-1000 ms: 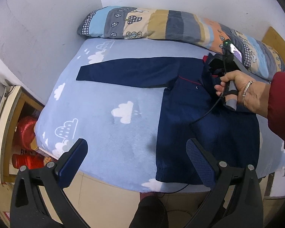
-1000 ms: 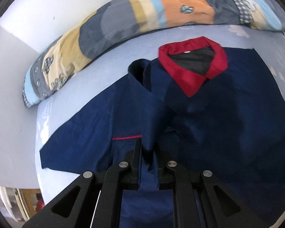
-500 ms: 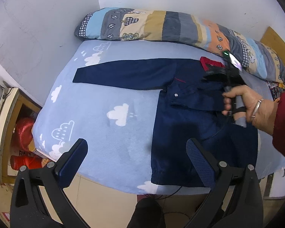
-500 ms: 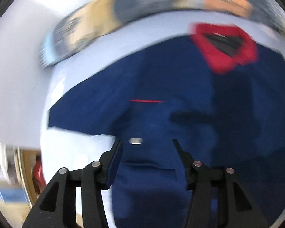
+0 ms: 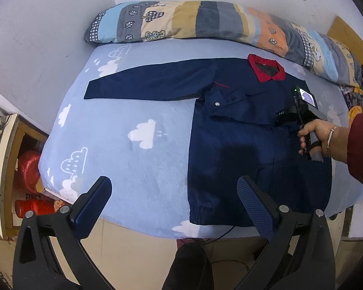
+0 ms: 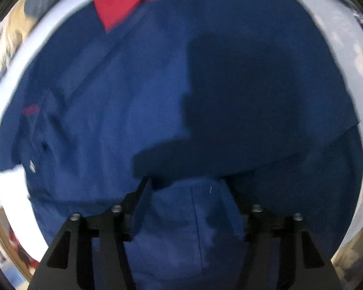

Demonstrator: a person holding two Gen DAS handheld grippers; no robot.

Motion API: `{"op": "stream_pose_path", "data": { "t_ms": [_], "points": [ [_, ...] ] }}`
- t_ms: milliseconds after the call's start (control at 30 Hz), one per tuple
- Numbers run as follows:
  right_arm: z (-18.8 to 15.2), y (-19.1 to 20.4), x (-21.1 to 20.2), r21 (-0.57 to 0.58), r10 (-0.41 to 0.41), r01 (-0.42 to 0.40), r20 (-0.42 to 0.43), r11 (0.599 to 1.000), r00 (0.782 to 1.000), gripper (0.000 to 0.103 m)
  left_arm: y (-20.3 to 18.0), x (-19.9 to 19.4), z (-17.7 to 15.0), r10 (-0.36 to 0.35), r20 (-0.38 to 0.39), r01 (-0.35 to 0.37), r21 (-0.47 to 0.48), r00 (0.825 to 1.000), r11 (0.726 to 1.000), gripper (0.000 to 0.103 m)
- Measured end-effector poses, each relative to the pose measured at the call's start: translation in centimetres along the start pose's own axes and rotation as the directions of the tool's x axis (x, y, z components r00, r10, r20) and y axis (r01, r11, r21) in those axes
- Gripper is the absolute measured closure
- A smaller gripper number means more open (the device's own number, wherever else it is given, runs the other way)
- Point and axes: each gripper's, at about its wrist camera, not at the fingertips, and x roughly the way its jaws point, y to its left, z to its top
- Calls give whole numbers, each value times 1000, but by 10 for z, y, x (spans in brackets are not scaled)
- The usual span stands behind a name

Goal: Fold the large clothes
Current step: 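Open the right tool and withdraw it from the folded sleeve, then reach the left tool to the other sleeve cuff and close on it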

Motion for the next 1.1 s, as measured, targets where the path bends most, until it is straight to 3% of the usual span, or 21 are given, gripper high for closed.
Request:
{"op": "stream_pose_path", "data": {
  "t_ms": [100,300,500,633,733,867,967,1100],
  "points": [
    [-12,5,-5,-29,7,-8,-9,1000,1000,40,-8,-4,6,-8,8,8,4,1000,1000,0],
    [-69,-13,-64,-54,130,-128,31,990,991,40,-28,-22,29,-27,73,26,24,997,999,0],
    [-144,-55,-160,-141,152,-137,107,981,982,40,-29,-39,50,-35,68,38,-40,997,998,0],
    [-158,-91,-242,-183,177,-143,189,973,966,40,-16,-57,61,-7,77,17,-140,997,990,0],
    [-163,-116,-302,-224,215,-158,259,962,942,40,1,-71,71,28,89,-6,-238,996,971,0],
    [-158,-140,-365,-296,262,-157,357,942,897,39,35,-80,82,20,67,9,-404,998,915,0],
    [-158,-147,-386,-324,289,-169,370,931,883,37,60,-80,86,-1,75,36,-479,997,877,0],
    [-155,-121,-402,-391,321,-171,361,904,876,37,94,-52,94,17,44,7,-493,999,870,0]
  ]
}}
